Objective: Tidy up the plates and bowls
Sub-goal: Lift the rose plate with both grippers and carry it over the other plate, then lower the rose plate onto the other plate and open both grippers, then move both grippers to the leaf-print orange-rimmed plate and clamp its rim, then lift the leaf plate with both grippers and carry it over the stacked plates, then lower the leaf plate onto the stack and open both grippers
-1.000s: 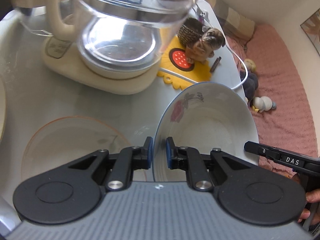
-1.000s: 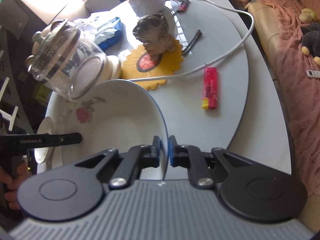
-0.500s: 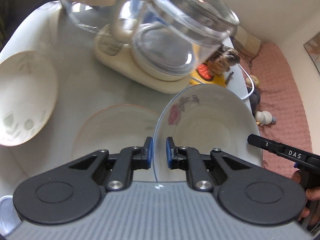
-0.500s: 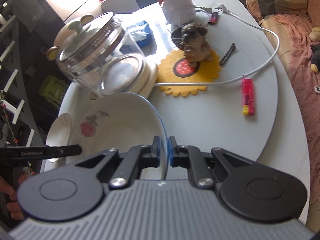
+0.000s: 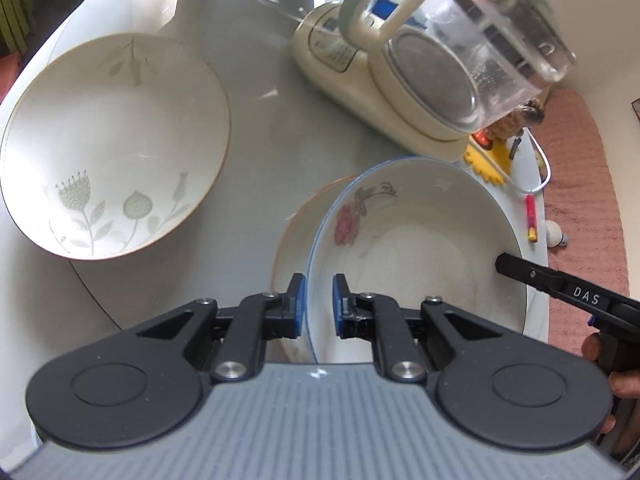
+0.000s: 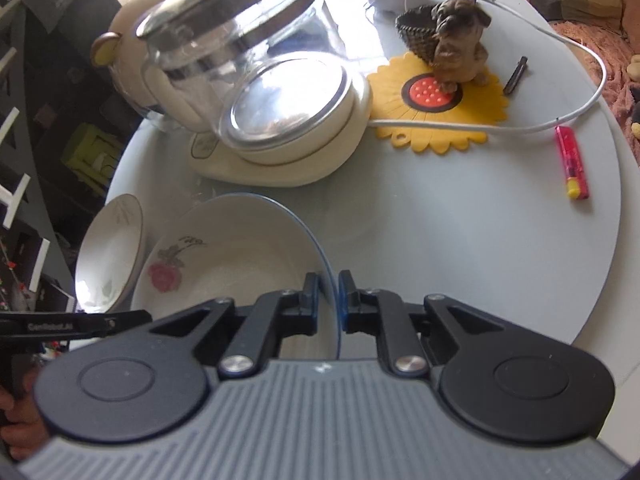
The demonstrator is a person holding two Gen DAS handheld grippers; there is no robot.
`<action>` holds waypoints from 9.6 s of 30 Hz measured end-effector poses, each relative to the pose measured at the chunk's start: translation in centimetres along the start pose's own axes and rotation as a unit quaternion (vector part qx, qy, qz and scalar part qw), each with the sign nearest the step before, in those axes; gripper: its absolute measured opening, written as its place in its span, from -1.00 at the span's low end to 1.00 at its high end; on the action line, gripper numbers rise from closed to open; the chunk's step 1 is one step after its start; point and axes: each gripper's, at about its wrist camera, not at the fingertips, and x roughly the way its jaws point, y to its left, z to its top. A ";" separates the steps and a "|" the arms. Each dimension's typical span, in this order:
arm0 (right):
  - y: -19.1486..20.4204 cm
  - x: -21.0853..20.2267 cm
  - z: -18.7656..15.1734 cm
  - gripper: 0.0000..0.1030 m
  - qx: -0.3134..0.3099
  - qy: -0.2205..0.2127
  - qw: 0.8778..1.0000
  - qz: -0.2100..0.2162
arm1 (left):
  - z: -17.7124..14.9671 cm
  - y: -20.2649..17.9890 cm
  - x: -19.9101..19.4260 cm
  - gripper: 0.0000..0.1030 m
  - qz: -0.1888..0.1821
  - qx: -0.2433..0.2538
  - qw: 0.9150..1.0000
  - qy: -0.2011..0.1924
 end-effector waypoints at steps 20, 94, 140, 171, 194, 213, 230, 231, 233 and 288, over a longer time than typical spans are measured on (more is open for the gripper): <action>1.5 2.0 0.2 -0.69 -0.063 -0.005 0.998 -0.026 | 0.9 1.0 1.4 -0.55 -0.020 -0.031 0.999 0.038; 12.3 -9.9 -5.1 -0.41 -0.114 -0.082 0.986 0.093 | -8.2 0.8 -19.3 0.08 0.148 -0.033 0.969 -0.195; 23.5 14.4 0.9 -0.57 -0.038 0.043 0.998 -0.015 | 9.1 20.3 -3.0 -0.62 0.038 0.008 0.998 -0.056; 19.5 9.1 4.0 -0.80 -0.053 -0.002 0.999 -0.006 | 6.9 18.3 -5.3 -0.79 -0.014 -0.031 0.998 -0.060; 19.0 15.4 5.1 -0.48 -0.107 0.092 0.990 0.017 | 6.9 16.6 -2.0 -0.69 -0.001 0.005 0.999 -0.043; 17.0 9.5 5.2 -0.57 -0.063 0.040 0.995 0.063 | 7.8 14.4 -5.7 -0.70 -0.026 0.010 0.998 -0.054; 8.0 -0.3 1.6 -0.57 -0.014 -0.014 1.000 -0.014 | 3.7 2.7 -2.1 -0.70 -0.078 0.049 0.996 -0.017; 7.1 -0.6 1.2 -0.57 -0.010 -0.012 1.000 -0.020 | 3.4 2.2 -1.6 -0.70 -0.076 0.049 0.996 -0.014; 5.6 -0.9 0.6 -0.57 -0.004 -0.010 1.000 -0.026 | 2.9 1.2 -0.8 -0.70 -0.070 0.052 0.996 -0.012; 3.9 -10.7 -4.7 -0.56 -0.020 -0.101 0.993 -0.060 | -6.5 -5.7 -12.7 -0.15 -0.029 0.093 0.989 -0.111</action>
